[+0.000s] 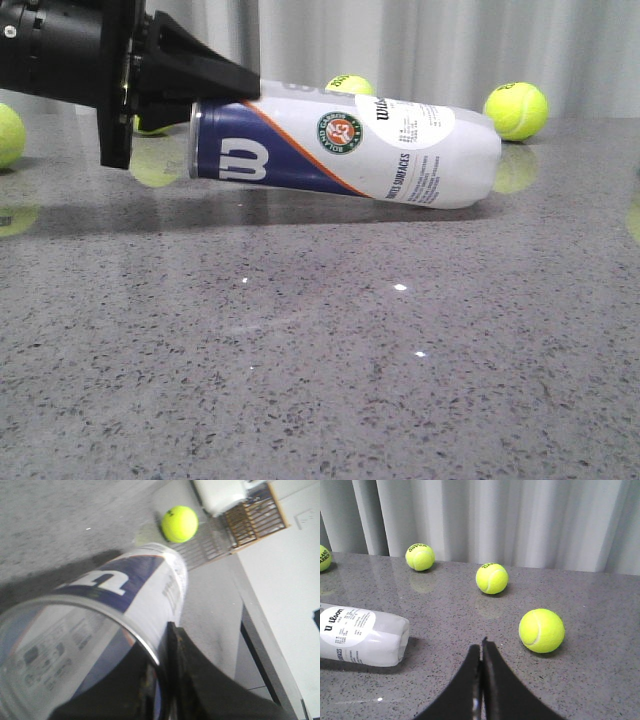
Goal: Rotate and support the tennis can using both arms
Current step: 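Lift the can with the left gripper and rotate it upright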
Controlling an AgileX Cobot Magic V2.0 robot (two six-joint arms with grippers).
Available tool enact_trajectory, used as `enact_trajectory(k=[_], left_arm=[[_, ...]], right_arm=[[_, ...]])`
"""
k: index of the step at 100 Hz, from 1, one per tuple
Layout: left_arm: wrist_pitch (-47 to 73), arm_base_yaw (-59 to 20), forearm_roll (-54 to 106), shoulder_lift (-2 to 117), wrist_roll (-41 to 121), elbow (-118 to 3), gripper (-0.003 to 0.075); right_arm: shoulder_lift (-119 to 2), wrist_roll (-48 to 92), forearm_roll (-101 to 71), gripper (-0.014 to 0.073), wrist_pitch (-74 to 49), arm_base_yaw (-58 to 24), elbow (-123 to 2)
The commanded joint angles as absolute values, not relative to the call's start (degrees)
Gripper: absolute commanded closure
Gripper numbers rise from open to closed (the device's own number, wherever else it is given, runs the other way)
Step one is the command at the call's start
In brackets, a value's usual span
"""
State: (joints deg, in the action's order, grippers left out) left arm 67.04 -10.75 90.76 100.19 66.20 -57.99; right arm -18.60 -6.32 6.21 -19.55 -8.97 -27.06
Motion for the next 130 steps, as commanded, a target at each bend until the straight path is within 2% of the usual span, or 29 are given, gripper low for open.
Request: enact_trajectory(k=[1, 16, 39, 59, 84, 105, 130], left_arm=[[71.3, -11.2, 94.9, 97.4, 69.2, -59.4, 0.0741], [73.2, -11.2, 94.8, 93.7, 70.5, -59.4, 0.0741], [68.6, -11.1, 87.3, 80.9, 70.0, -59.4, 0.0741], [61.0, -11.1, 74.3, 66.5, 65.6, -59.4, 0.0741], [55.7, -11.1, 52.5, 52.5, 49.2, -59.8, 0.0741], [62.5, -11.1, 29.2, 49.5, 27.9, -67.1, 0.0741], [72.6, -11.1, 20.5, 52.5, 21.0, -74.3, 0.0741]], right_arm=[[-18.9, -6.2, 7.0, 0.0664, -14.8, -8.6, -28.5], [-18.9, -6.2, 7.0, 0.0664, -14.8, -8.6, -28.5], [-18.9, -6.2, 7.0, 0.0664, -14.8, -8.6, -28.5], [-18.9, -6.2, 7.0, 0.0664, -14.8, -8.6, -28.5], [-18.9, -6.2, 7.0, 0.0664, -14.8, -8.6, -28.5], [-18.9, -6.2, 7.0, 0.0664, -14.8, -8.6, -28.5], [-18.9, -6.2, 7.0, 0.0664, -14.8, -8.6, -28.5]])
